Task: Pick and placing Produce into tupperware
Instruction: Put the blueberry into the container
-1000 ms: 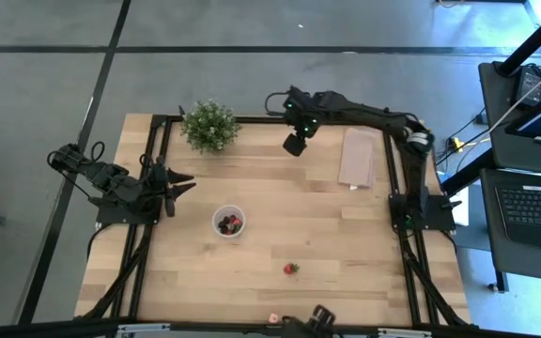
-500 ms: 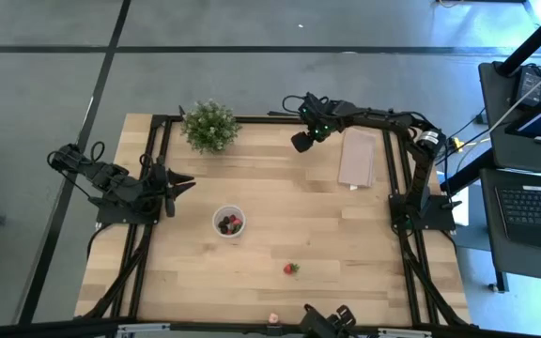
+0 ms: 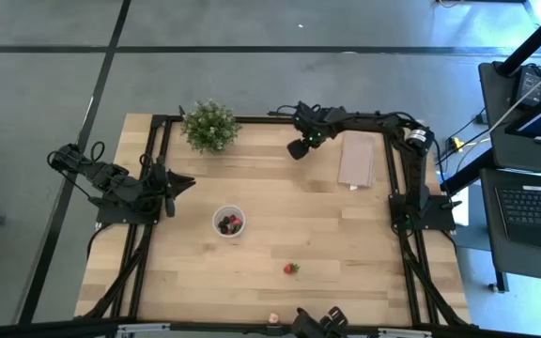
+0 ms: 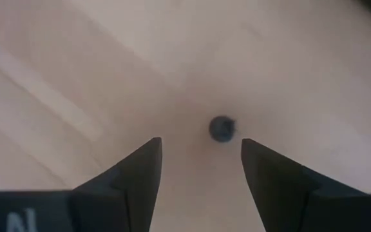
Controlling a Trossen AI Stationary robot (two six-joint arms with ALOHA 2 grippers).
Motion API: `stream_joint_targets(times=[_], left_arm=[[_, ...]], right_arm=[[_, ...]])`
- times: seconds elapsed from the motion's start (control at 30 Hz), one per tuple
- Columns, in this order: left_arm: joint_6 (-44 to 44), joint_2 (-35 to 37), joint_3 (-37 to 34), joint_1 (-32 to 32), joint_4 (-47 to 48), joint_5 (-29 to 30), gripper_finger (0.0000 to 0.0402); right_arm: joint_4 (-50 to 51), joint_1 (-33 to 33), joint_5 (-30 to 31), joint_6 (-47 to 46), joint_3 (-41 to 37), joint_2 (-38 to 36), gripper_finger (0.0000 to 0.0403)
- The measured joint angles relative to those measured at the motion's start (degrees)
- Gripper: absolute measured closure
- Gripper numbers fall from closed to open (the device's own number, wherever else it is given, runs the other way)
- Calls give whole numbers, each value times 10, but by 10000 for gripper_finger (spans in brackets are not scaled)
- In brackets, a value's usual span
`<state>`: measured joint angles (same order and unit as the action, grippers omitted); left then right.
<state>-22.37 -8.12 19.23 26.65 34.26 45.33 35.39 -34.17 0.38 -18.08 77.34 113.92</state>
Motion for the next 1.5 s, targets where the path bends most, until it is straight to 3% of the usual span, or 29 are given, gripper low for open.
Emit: stream_joint_targets(times=[0.9, 1.5], left_arm=[[0, 0, 0, 0, 0, 0, 401], [0, 0, 0, 0, 0, 0, 362]], right_arm=[[-44, -4, 32, 18, 0, 18, 189], [-26, 1, 36, 2, 4, 54, 189]])
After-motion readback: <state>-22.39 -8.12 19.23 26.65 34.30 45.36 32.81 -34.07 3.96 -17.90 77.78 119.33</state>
